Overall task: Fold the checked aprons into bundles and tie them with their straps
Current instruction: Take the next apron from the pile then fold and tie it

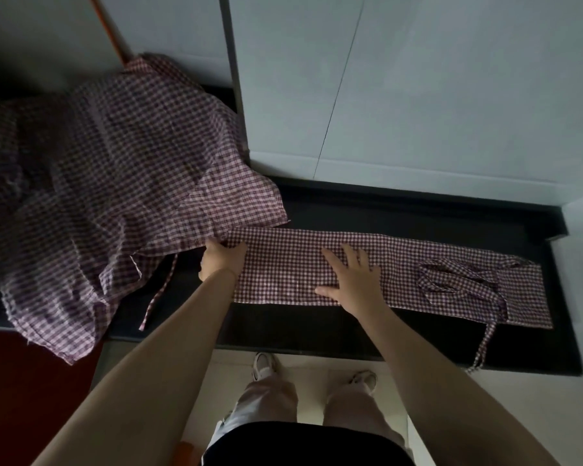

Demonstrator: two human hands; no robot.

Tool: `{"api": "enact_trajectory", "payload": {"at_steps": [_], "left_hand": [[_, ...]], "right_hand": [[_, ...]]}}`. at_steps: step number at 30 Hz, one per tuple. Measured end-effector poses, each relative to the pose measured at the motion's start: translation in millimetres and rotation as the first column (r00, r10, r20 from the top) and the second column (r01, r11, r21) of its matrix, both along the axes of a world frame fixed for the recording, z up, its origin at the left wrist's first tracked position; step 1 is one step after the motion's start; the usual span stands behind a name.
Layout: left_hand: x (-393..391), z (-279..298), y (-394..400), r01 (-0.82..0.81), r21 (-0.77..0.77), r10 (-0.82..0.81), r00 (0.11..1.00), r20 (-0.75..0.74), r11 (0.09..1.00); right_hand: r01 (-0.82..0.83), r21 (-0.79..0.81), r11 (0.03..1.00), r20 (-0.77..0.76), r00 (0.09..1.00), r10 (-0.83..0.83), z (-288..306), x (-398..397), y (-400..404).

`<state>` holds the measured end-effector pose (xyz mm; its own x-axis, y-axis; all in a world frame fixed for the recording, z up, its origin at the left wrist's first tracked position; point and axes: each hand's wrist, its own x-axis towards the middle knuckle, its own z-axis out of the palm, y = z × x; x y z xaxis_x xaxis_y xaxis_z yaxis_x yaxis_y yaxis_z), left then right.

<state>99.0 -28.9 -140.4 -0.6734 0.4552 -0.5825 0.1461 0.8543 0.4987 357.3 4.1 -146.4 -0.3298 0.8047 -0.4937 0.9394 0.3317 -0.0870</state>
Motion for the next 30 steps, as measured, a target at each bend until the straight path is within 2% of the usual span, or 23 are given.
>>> {"api": "enact_trajectory", "payload": {"at_steps": [3, 6, 12, 14, 15, 16, 17, 18, 19, 21, 22, 25, 28, 30], "left_hand": [[-8.7, -1.2, 2.8, -0.102, 0.023, 0.091, 0.954, 0.285, 0.995], [-13.2, -1.8, 1.8, -0.145, 0.021, 0.122, 0.890, 0.439, 0.989], [-19.0, 9.2, -5.4, -0.087, 0.146, 0.006, 0.876, 0.481, 0.985], [-17.5, 20.8, -1.0, -0.037, 0.178, -0.058, 0.866, 0.497, 0.983], [-14.2, 32.2, 3.2, -0.010, 0.206, -0.102, 0.846, 0.524, 0.978], [-9.1, 42.6, 8.7, 0.013, 0.239, -0.149, 0.815, 0.560, 0.971], [-2.4, 53.7, 14.2, 0.024, 0.275, -0.188, 0.785, 0.591, 0.961], [6.2, 65.5, 19.5, 0.029, 0.307, -0.222, 0.756, 0.616, 0.951], [18.4, 78.0, 24.5, 0.043, 0.336, -0.258, 0.734, 0.628, 0.941], [40.8, 91.8, 33.6, 0.089, 0.358, -0.314, 0.702, 0.639, 0.929], [54.0, 97.5, 38.0, 0.117, 0.355, -0.333, 0.689, 0.643, 0.927], [87.6, 103.8, 49.4, 0.106, 0.347, -0.321, 0.689, 0.650, 0.932], [116.4, 102.9, 58.5, 0.088, 0.393, -0.290, 0.821, 0.491, 0.915], [144.1, 102.6, 63.3, 0.100, 0.434, -0.276, 0.890, 0.363, 0.895]], "right_hand": [[0.002, 0.017, 1.000, 0.002, 1.000, -0.002, 1.3, 4.9, -4.8], [-0.006, 0.009, 1.000, 0.012, 1.000, 0.006, 1.0, 7.5, -7.4], [0.066, -0.030, 0.997, 0.004, 0.998, -0.066, 10.8, -5.0, -6.4], [0.117, 0.010, 0.993, -0.100, 0.988, -0.116, 22.9, -25.7, -4.4], [0.207, -0.044, 0.977, -0.231, 0.950, -0.212, 34.3, -39.1, -2.6], [0.300, -0.193, 0.934, -0.367, 0.861, -0.353, 47.9, -53.2, -1.5], [0.336, -0.410, 0.848, -0.456, 0.729, -0.510, 62.6, -66.3, -1.0], [0.313, -0.579, 0.753, -0.483, 0.612, -0.626, 76.3, -76.6, 0.4], [0.276, -0.647, 0.711, -0.493, 0.560, -0.666, 87.9, -80.9, 0.8], [0.257, -0.650, 0.716, -0.504, 0.559, -0.658, 99.9, -76.0, 2.8], [0.299, -0.638, 0.710, -0.496, 0.546, -0.675, 102.5, -63.7, 5.6], [0.456, -0.649, 0.610, -0.415, 0.460, -0.785, 106.9, -15.3, 17.1], [0.581, -0.614, 0.535, -0.378, 0.378, -0.845, 122.3, 28.2, 26.5], [0.619, -0.611, 0.493, -0.419, 0.276, -0.865, 134.4, 59.5, 35.8]]}}
